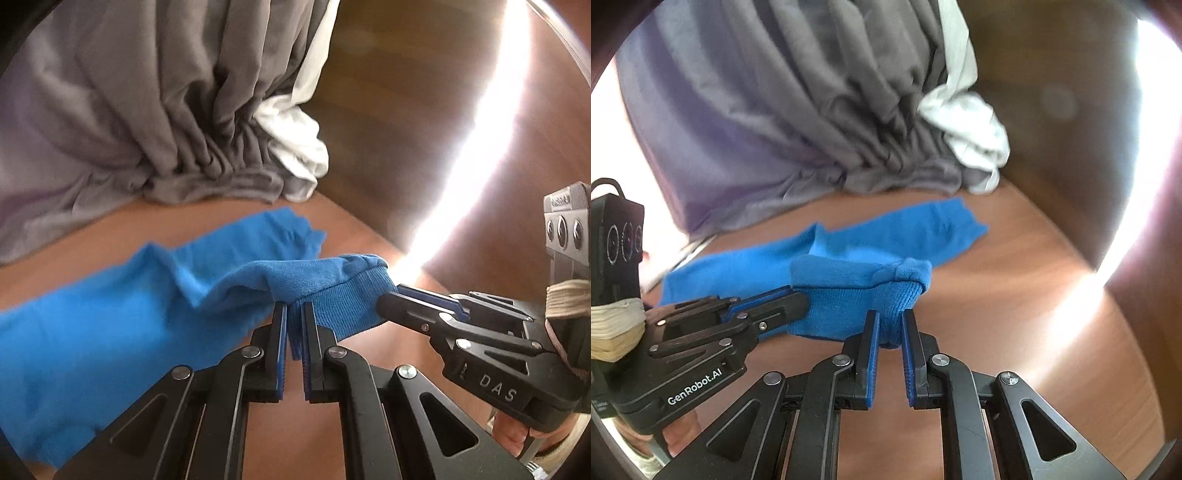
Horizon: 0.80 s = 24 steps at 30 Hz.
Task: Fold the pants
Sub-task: 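Grasp the ribbed cuff end with both grippers side by side and lift, then fold the cuff end over the pants and open both grippers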
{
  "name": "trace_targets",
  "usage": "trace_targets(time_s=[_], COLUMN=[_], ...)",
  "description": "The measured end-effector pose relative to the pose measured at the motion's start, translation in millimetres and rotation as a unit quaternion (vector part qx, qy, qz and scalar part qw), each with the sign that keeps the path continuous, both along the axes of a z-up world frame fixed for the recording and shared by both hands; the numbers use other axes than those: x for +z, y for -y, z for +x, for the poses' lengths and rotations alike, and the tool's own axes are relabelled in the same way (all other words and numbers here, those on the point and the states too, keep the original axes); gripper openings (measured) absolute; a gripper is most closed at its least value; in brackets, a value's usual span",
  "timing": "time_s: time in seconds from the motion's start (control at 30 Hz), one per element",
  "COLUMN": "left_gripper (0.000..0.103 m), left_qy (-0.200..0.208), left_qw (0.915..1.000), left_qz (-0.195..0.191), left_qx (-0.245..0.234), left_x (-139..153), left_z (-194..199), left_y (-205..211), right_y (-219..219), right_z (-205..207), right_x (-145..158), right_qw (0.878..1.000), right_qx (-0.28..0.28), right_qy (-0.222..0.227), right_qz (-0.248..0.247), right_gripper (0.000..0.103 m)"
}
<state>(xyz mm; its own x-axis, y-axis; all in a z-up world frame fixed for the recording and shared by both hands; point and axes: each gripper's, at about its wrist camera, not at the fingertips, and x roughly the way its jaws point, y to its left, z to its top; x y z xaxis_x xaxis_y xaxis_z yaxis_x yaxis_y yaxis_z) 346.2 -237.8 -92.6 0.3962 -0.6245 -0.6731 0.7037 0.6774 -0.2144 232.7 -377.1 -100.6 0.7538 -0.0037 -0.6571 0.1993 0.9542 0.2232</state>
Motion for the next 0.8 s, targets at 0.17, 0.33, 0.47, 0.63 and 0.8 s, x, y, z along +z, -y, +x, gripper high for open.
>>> trace_targets(time_s=[0.17, 0.33, 0.47, 0.63, 0.8], left_gripper=[0.008, 0.008, 0.008, 0.007, 0.002], left_qy=[0.005, -0.004, -0.007, -0.013, -0.014], left_qw=[0.9999, 0.9998, 0.9996, 0.9988, 0.9979], left_qz=[-0.003, -0.001, 0.008, 0.028, 0.047], left_qx=[-0.010, -0.017, -0.026, -0.038, -0.043], left_x=[15, 19, 14, 1, -14], left_z=[30, 60, 84, 114, 139], left_y=[26, 57, 81, 113, 141], right_y=[19, 43, 65, 91, 115], right_z=[28, 57, 82, 107, 126], right_x=[9, 14, 10, -6, -23], right_qw=[1.000, 1.000, 0.999, 0.999, 0.998], right_qx=[-0.009, -0.016, -0.023, -0.036, -0.056], right_qy=[0.010, 0.006, -0.007, -0.022, -0.034], right_qz=[-0.010, -0.019, -0.025, -0.024, -0.019], right_gripper=[0.013, 0.013, 0.013, 0.013, 0.009])
